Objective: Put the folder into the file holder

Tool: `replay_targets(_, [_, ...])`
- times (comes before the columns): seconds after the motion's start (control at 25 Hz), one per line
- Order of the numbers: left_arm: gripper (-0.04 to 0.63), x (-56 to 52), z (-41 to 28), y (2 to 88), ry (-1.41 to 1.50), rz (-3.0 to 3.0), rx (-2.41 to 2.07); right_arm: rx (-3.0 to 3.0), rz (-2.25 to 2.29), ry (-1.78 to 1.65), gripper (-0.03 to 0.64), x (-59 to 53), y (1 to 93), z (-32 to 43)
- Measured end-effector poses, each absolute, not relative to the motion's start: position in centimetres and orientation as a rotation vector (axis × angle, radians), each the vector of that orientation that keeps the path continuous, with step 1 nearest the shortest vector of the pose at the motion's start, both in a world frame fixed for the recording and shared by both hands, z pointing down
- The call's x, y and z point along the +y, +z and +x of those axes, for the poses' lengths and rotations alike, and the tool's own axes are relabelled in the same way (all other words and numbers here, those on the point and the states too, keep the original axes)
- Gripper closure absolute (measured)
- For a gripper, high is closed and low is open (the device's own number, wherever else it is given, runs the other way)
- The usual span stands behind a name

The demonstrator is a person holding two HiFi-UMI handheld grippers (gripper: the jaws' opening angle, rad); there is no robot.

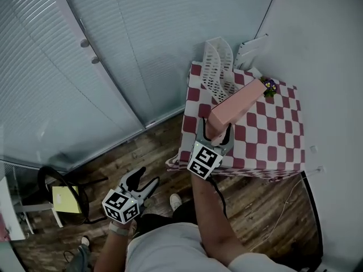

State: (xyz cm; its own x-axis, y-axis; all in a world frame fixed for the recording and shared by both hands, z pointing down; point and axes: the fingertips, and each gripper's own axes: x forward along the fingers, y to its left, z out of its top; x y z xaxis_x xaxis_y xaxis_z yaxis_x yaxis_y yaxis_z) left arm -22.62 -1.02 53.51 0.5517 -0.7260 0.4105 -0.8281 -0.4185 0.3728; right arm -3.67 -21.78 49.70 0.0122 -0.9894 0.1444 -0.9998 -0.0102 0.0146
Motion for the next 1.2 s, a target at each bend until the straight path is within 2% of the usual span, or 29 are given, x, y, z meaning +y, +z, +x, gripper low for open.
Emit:
replay_targets(0.32, [0.347,-1.3,-23.3,53.6,0.229,2.239,-1.253,-2.072,2.137,0.162,0.227,-21.7,51.0,-2.2])
replay_targets(0.76, [0.347,-2.4,-19.2,53.7,0.176,2.312,-1.119,-2.048,1.975,-0.006,0.235,-18.2,49.8,1.8])
replay_targets(1.2, [0.347,-2.3,-16.0,54.2,0.13,2.342,-1.02,-2.024,2.131,0.256,0.233,-15.3,51.4,6.7])
